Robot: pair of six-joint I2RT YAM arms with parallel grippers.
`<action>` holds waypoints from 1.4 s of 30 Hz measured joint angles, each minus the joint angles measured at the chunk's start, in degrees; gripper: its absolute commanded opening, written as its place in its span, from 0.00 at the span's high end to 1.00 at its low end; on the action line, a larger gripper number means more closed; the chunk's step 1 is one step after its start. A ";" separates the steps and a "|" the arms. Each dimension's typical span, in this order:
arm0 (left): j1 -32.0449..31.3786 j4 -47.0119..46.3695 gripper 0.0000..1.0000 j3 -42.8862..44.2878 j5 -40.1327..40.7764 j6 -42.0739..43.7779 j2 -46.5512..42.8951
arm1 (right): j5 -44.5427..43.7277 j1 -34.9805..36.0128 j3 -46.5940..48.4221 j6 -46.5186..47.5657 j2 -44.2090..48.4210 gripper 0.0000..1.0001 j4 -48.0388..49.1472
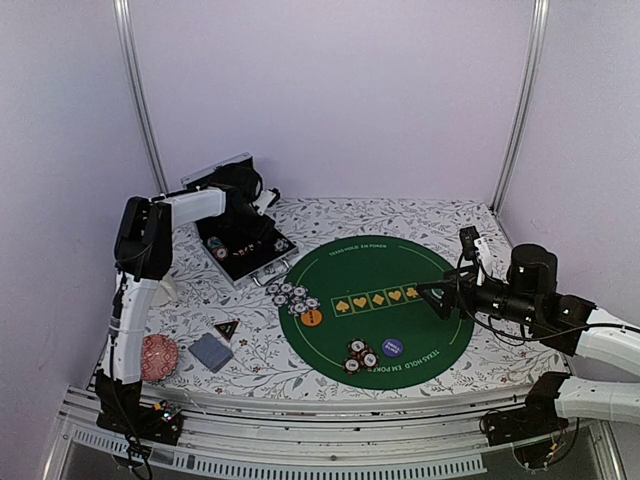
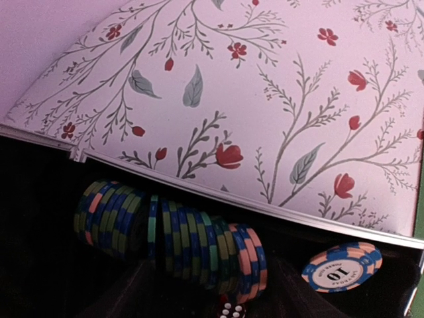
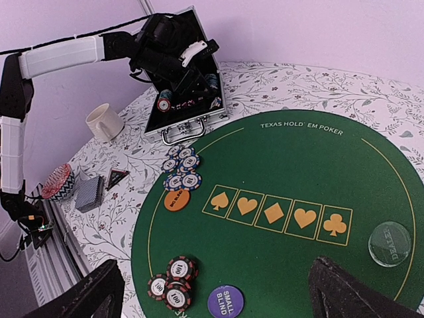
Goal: Distribute texas hold em gaming equipment
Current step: Pick up the pile of poker chips from the chip case.
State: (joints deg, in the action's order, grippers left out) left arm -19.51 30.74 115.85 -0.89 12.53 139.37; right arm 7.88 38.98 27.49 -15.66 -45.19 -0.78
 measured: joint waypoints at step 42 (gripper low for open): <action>0.02 1.31 0.33 3.78 1.40 2.84 2.89 | 0.46 0.00 0.07 0.00 -1.18 0.01 -0.02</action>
State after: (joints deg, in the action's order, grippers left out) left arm -19.49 32.05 119.63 0.51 15.38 142.26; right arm 8.34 38.98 27.55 -15.66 -46.37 -0.80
